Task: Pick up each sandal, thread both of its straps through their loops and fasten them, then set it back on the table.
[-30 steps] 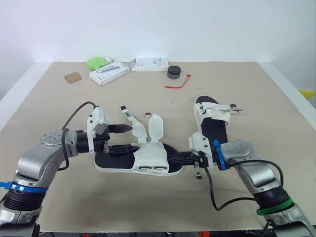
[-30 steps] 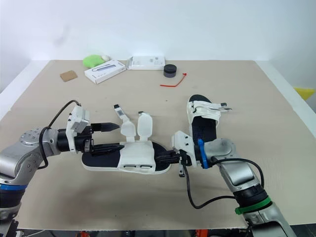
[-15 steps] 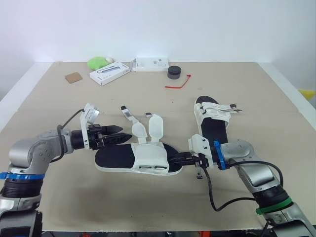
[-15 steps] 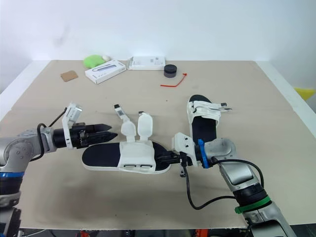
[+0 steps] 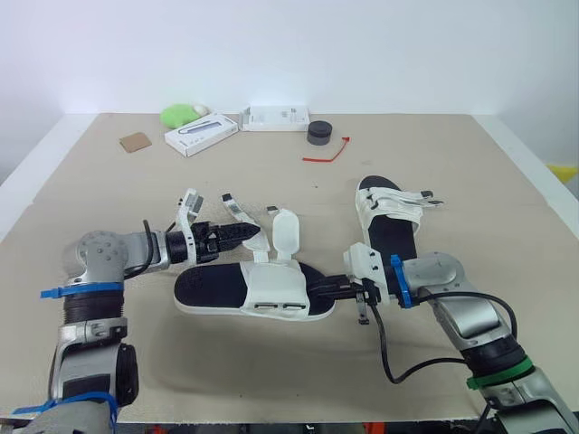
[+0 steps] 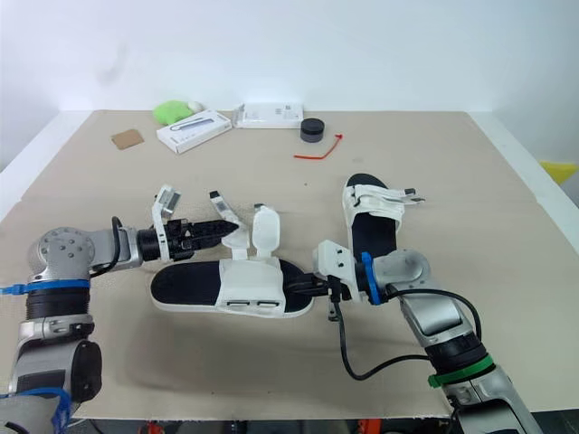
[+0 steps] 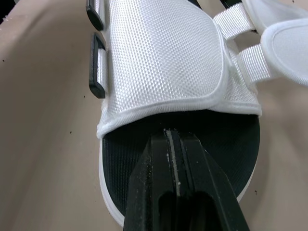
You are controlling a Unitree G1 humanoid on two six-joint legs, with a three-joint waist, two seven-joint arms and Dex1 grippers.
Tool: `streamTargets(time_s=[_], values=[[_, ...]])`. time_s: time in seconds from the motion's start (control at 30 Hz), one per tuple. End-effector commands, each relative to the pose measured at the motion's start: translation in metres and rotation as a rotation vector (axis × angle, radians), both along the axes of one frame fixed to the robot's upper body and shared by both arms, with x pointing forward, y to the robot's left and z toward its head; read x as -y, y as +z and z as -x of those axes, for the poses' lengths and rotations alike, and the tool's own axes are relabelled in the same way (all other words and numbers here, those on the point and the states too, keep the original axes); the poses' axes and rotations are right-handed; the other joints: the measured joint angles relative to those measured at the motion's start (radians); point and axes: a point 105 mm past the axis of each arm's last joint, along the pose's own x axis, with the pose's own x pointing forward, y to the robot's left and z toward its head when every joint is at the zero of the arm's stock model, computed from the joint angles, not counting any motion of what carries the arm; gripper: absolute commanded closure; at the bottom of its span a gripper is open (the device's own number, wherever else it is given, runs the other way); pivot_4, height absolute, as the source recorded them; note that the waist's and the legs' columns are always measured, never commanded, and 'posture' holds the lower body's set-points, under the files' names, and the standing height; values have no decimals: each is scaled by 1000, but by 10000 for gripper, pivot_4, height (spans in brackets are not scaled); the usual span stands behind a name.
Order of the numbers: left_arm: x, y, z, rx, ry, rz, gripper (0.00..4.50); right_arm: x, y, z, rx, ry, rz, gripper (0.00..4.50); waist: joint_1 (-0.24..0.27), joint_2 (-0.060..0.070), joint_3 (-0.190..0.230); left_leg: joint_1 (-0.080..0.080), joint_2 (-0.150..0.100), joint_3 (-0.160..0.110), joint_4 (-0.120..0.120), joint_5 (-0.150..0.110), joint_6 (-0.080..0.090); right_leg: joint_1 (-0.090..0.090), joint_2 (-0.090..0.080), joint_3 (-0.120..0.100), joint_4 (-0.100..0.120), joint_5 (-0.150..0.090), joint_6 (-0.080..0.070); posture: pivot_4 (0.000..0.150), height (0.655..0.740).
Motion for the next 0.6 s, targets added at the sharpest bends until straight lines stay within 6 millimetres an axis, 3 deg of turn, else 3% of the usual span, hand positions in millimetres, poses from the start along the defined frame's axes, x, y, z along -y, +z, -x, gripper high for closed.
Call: streamTargets(time_s=[0.03,0.27,0.6], values=[[-8,15,-23,-10,111,95,0,-4,10,1,38,24,-6,43887,0,0,0,0,0,-1,0,1,-1,0,0,0,0,1,0,1500,7400],[-6,14,-43,-82,179,190,0,-3,12,0,48,19,-4,43887,-3,0,0,0,0,-1,0,3,-2,0,0,0,0,3,-1,1500,7400],[17,6,-47,-99,140,184,0,-4,14,-1,52,22,-5,43887,-2,0,0,0,-1,-2,0,3,-3,0,0,0,0,3,0,1500,7400]])
